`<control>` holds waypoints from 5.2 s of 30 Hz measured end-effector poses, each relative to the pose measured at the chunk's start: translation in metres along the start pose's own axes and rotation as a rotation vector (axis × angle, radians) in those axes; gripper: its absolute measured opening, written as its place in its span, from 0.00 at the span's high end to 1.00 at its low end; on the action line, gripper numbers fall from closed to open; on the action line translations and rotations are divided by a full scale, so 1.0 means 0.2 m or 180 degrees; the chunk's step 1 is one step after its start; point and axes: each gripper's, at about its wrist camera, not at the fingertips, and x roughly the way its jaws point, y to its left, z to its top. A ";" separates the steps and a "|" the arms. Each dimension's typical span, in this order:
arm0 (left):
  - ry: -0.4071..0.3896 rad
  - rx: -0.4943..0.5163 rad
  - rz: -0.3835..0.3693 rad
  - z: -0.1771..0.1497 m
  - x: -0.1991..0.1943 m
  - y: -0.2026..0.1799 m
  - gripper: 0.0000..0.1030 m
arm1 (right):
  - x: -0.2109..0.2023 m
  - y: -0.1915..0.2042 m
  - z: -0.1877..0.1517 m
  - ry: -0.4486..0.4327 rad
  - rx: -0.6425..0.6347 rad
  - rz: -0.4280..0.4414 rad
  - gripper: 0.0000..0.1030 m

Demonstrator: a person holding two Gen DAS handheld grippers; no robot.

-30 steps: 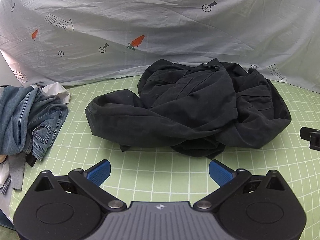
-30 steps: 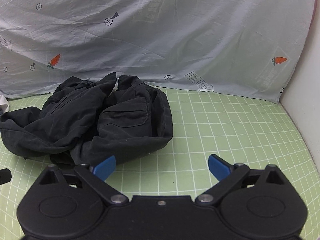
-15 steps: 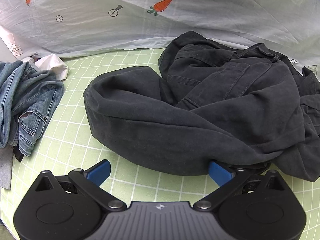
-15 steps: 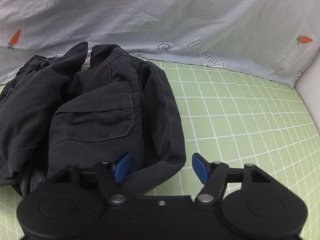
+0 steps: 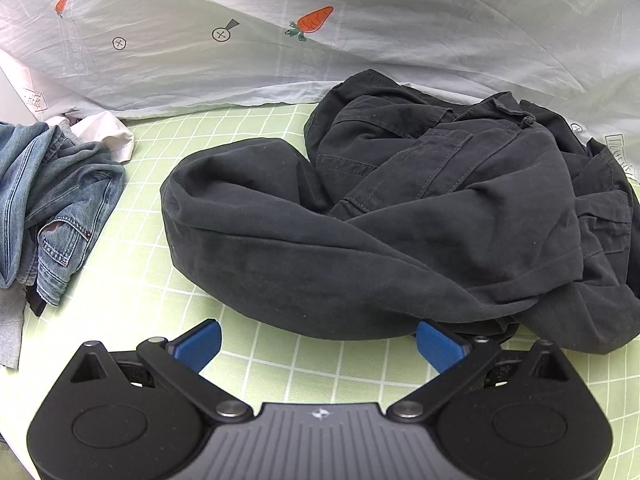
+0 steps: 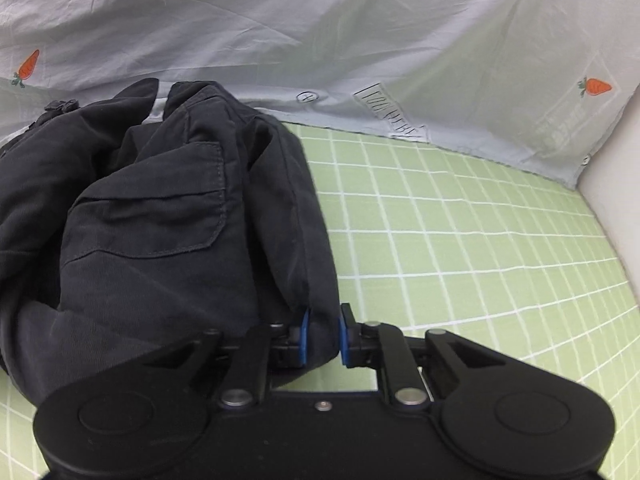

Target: Fold clothes

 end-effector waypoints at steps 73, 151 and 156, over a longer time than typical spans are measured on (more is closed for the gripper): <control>0.0161 -0.0377 -0.0422 -0.31 -0.13 0.02 0.16 | -0.34 -0.68 0.00 -0.0462 -0.0534 -0.1491 0.56; -0.0023 -0.1488 0.0146 -0.55 0.14 0.82 0.87 | -0.59 0.10 -0.43 -0.0094 0.0054 0.0740 0.71; -0.0046 -0.1390 0.0209 -0.53 0.12 0.80 0.86 | -0.68 -0.07 -0.53 -0.0051 0.0503 0.0875 0.52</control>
